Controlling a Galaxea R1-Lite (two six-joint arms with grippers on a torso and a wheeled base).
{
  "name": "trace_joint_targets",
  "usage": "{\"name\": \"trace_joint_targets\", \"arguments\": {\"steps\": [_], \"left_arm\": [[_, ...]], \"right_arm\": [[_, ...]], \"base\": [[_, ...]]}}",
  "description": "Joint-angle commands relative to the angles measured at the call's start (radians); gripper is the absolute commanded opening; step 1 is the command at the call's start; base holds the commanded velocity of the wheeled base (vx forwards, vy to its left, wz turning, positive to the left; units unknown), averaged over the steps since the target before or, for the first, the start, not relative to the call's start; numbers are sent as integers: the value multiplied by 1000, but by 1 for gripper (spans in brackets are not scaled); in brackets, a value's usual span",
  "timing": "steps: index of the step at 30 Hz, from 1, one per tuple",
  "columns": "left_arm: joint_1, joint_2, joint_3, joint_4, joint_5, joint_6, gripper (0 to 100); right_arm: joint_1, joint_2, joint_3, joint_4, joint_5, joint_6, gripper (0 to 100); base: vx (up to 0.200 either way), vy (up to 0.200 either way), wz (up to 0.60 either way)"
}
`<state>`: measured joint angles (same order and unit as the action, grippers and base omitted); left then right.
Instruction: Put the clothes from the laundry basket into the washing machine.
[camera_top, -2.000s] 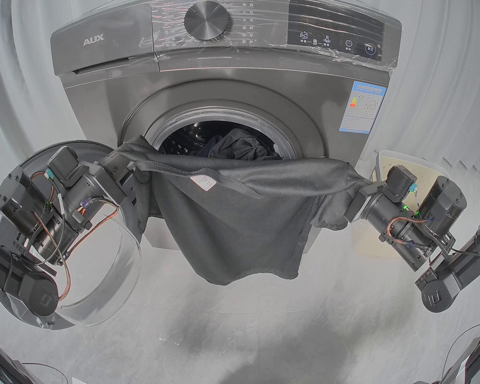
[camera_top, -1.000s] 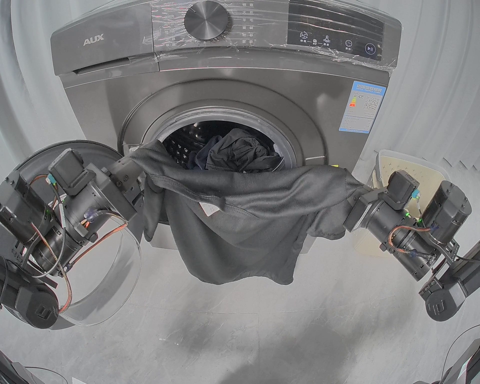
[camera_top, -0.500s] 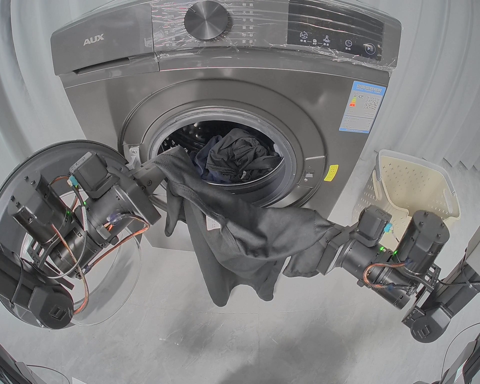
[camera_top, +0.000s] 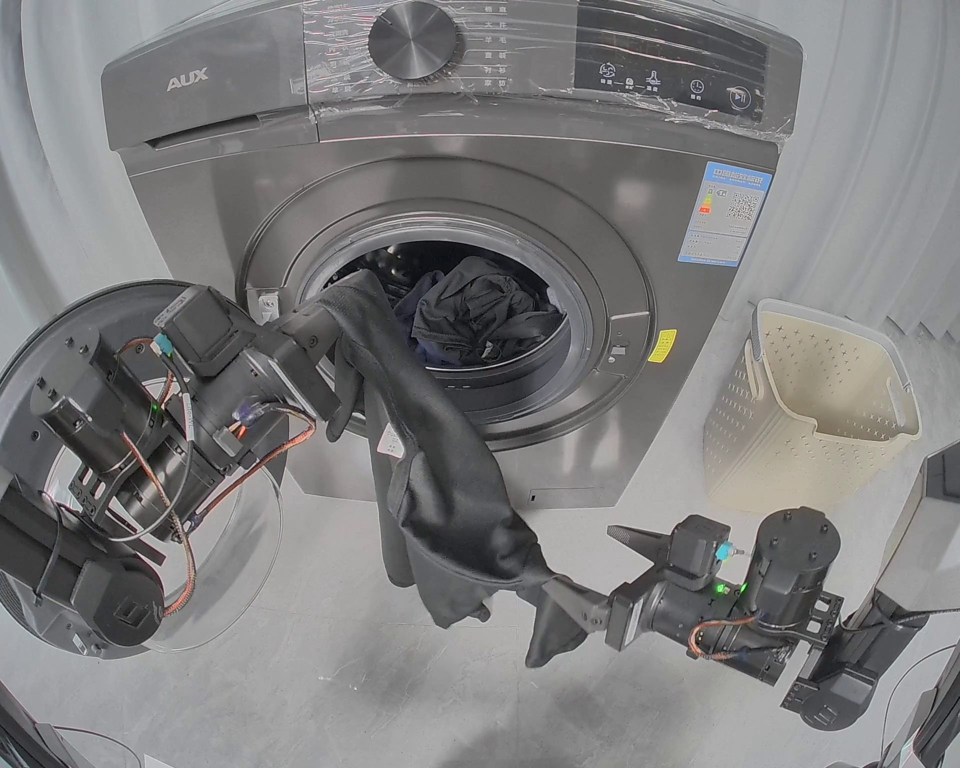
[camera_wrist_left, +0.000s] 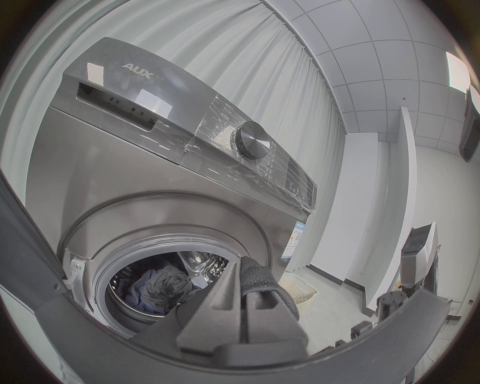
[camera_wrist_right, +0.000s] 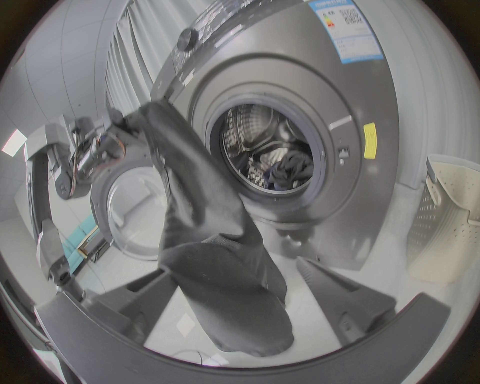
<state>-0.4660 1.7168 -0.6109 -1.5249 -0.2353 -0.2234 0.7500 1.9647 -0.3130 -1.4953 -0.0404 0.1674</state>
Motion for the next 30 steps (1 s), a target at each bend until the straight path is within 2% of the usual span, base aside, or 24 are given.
{"name": "trace_joint_targets", "arguments": {"steps": [1, 6, 17, 20, 26, 30], "left_arm": [[-5, 3, -20, -8, 4, -1, 0], [-19, -2, -26, -11, 13, -1, 0], [-69, -25, -23, -11, 10, 15, 0], [-68, -25, -23, -11, 10, 15, 0], [-69, -34, -35, -9, 8, 15, 0], [-68, -40, -40, -4, 8, 15, 0]], "right_arm": [[37, 43, 104, 13, 8, -13, 100], [60, 85, 107, 1, 10, -11, 100], [38, 148, -159, -5, 8, -11, 100], [38, 152, -173, -3, 10, -13, 100], [38, 207, -319, 10, 11, -25, 100], [42, 223, -345, 12, 13, -31, 100]], "base": [[0, 0, 0], [0, 0, 0], [0, 0, 0], [0, 0, 0], [0, 0, 0], [0, 0, 0]]}}
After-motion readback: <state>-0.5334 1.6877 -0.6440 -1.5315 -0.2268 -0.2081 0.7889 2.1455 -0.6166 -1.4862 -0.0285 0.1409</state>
